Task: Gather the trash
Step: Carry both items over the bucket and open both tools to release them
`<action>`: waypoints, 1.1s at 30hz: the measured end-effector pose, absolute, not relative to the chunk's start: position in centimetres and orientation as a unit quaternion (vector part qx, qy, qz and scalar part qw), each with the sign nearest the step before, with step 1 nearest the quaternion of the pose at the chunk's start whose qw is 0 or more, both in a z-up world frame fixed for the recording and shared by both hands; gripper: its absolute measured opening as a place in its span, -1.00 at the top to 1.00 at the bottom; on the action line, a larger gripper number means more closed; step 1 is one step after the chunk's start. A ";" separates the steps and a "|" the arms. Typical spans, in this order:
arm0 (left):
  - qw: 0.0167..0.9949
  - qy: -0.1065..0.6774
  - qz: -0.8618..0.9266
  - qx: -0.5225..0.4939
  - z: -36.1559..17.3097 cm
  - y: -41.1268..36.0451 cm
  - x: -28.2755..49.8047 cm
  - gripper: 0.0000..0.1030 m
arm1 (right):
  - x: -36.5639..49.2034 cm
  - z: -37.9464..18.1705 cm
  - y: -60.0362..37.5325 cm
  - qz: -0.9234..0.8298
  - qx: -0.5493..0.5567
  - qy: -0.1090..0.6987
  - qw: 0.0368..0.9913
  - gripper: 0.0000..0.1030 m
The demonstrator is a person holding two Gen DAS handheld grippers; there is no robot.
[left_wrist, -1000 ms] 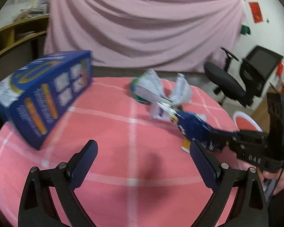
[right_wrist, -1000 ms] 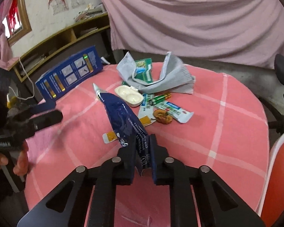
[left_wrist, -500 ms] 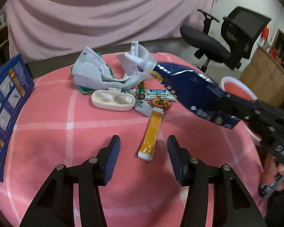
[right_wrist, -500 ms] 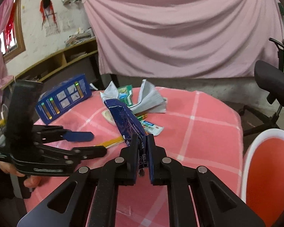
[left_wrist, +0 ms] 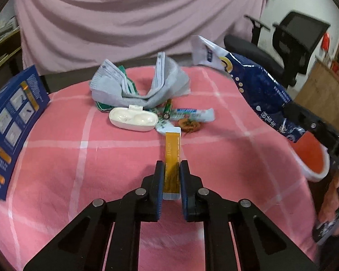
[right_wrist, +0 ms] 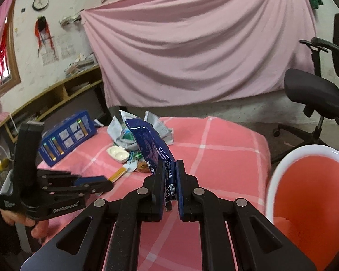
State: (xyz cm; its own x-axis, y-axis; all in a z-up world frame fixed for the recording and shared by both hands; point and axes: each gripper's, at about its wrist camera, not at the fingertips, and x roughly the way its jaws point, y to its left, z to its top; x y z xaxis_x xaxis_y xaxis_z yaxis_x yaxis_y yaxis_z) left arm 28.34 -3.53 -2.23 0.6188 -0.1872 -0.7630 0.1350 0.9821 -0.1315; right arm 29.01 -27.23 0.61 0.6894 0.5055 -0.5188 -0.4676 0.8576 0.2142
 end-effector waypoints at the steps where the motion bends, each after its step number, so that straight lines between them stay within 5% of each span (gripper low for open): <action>1: 0.905 0.414 -0.089 -0.037 -1.8 -3.6 27.8 0.79 | 28.9 0.8 -27.5 0.262 0.034 0.286 0.921 0.86; 20: 0.977 0.109 -0.180 -0.015 10.2 -14.0 22.1 0.79 | 22.1 6.8 -38.2 0.124 0.103 0.006 0.987 0.86; 33: 0.961 0.083 -0.262 0.043 10.1 -24.8 23.5 0.79 | 21.2 6.0 -45.9 0.031 0.142 0.017 0.989 0.85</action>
